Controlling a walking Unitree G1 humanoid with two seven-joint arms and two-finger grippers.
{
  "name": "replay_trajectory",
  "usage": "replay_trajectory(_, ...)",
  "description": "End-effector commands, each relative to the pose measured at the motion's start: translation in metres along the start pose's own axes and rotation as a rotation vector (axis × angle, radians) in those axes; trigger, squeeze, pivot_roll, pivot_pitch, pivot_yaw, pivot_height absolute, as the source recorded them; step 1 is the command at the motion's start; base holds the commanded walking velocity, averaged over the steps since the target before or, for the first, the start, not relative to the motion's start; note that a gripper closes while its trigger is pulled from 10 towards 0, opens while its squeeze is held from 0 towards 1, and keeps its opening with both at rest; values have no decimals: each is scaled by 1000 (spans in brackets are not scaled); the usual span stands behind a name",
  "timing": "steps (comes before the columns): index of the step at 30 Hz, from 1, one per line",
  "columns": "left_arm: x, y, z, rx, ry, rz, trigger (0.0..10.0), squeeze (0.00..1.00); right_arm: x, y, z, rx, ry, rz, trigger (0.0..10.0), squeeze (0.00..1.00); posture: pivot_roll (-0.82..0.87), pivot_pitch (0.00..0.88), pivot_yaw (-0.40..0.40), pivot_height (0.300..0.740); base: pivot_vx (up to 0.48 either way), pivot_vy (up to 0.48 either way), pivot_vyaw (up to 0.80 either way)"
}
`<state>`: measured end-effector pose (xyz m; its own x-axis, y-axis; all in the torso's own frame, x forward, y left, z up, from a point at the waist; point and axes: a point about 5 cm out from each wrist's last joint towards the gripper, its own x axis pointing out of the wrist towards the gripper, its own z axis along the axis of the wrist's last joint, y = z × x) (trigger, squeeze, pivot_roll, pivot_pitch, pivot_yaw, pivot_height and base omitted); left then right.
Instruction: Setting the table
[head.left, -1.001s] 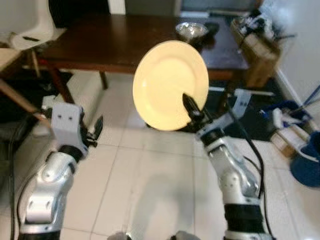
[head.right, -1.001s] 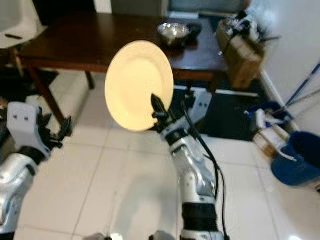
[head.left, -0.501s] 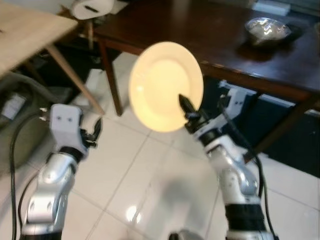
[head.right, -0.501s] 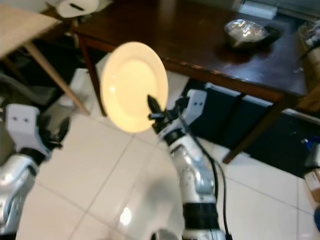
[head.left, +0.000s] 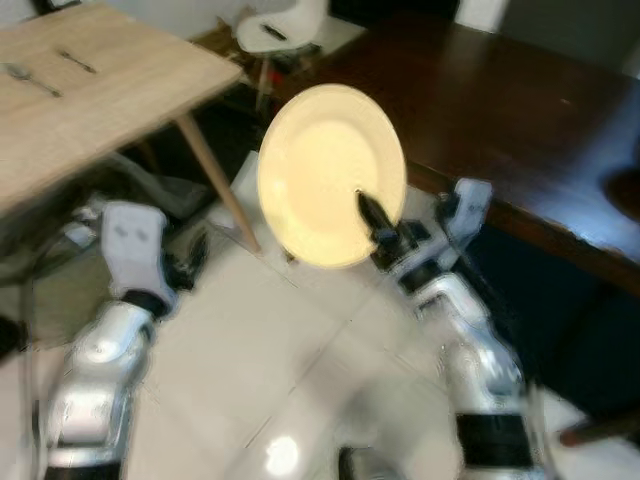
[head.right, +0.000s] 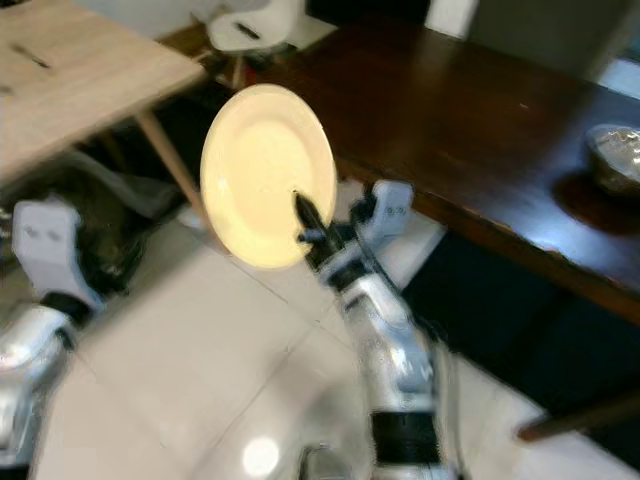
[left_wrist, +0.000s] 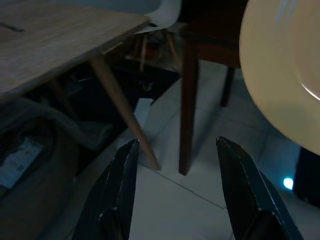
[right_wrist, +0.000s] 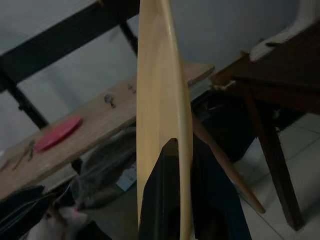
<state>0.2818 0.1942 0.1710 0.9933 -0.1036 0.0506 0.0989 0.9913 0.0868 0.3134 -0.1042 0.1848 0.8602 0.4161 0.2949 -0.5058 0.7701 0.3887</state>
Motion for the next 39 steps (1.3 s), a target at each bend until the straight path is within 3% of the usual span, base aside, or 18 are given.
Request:
replay_trajectory(1, -3, 3, -4, 13, 18, 13, 10000, 0, 2, 7, -1, 10, -5, 32, 10000, 0, -12, 45, 14, 740, 480, 0, 763)
replay_trajectory(7, -3, 3, -3, 17, 14, 15, 10000, 0, 3, 7, 2, -16, -11, 47, 10000, 0, -7, 41, 14, 740, 480, 0, 763)
replay_trajectory(10, -3, 3, -1, 36, 1, 17, 10000, 0, 6, 5, 16, -45, -47, 77, 10000, 0, -3, 40, 15, 740, 480, 0, 763)
replay_trajectory(15, 0, 0, 6, 81, -34, -5, 10000, 0, 13, 1, 56, 37, -185, 107, 10000, 0, 0, 41, 16, 740, 480, 0, 763)
replay_trajectory(18, 2, -2, 10, 93, -48, -17, 10000, 0, 17, -6, 66, 93, -234, 80, 10000, 0, 0, 42, 18, 740, 480, 0, 758)
replay_trajectory(22, 3, -3, 11, 101, -55, -24, 10000, 0, 18, -11, 70, 137, -261, 55, 10000, 0, 0, 42, 18, 740, 480, 0, 756)
replay_trajectory(23, 4, -5, 13, 108, -61, -30, 10000, 0, 20, -19, 78, 209, -309, 12, 10000, 0, 3, 43, 19, 740, 480, 0, 750)
replay_trajectory(25, 5, -5, 13, 110, -64, -31, 10000, 0, 20, -25, 82, 253, -342, -21, 10000, 0, 4, 43, 21, 740, 480, 0, 750)
replay_trajectory(32, 5, -4, 13, 115, -64, -32, 10000, 0, 19, -36, 85, 278, -363, -88, 10000, 0, 5, 44, 22, 740, 480, 0, 737)
replay_trajectory(39, 5, -1, 13, 122, -62, -32, 10000, 0, 10, -62, 87, 378, -415, -243, 10000, 0, 6, 43, 27, 740, 480, 0, 0)
